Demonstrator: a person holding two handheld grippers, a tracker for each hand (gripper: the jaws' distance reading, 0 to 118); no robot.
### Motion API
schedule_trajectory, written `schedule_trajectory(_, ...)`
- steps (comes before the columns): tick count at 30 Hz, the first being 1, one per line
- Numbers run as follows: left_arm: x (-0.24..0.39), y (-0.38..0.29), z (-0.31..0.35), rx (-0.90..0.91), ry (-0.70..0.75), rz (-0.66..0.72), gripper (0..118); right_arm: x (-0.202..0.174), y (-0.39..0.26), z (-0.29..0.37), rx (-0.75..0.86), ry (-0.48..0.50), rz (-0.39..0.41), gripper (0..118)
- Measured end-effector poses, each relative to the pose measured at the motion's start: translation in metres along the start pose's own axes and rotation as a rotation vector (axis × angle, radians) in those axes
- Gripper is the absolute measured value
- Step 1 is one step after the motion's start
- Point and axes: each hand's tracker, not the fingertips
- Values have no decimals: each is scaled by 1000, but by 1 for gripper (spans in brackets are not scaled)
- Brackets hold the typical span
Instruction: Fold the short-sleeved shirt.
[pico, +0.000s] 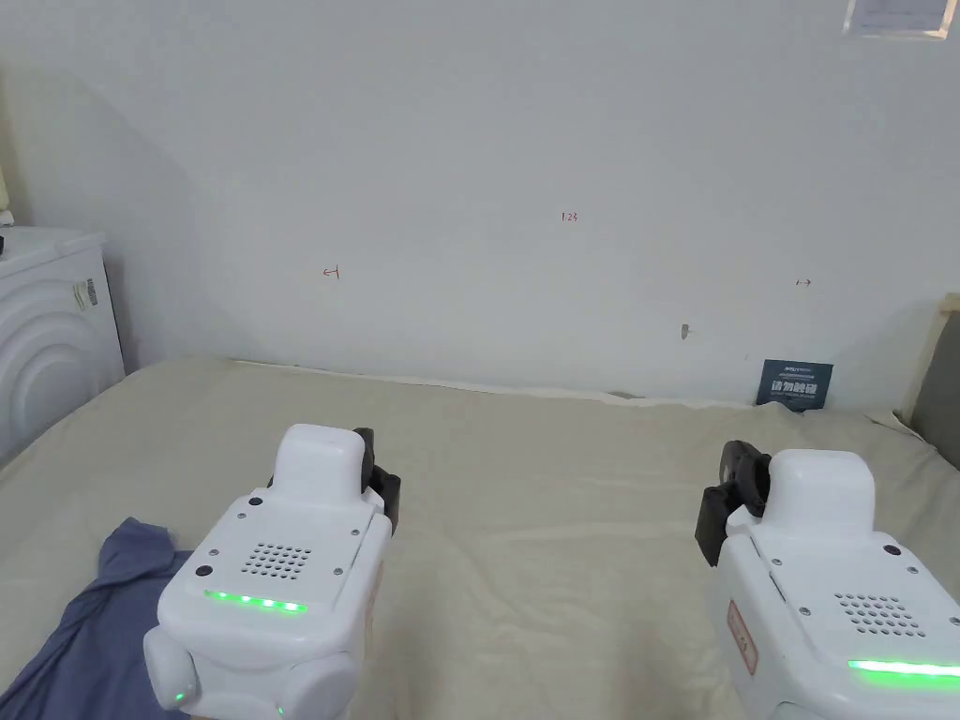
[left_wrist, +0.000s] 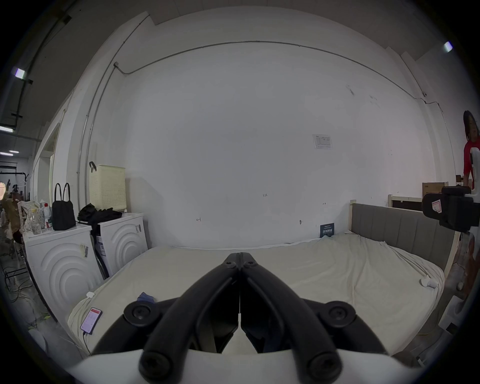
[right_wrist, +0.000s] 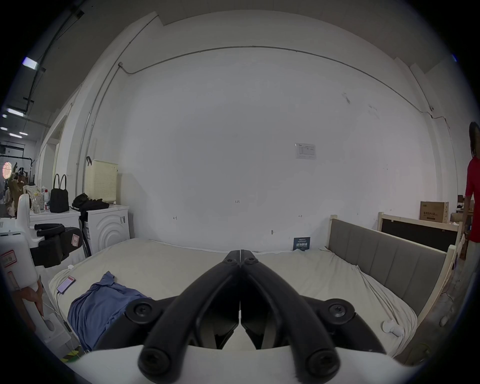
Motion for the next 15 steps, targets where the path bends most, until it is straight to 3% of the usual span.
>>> schedule_trajectory(15, -33, 3, 16, -2, 50, -2, 0, -18, 4, -5, 16, 50, -16, 0)
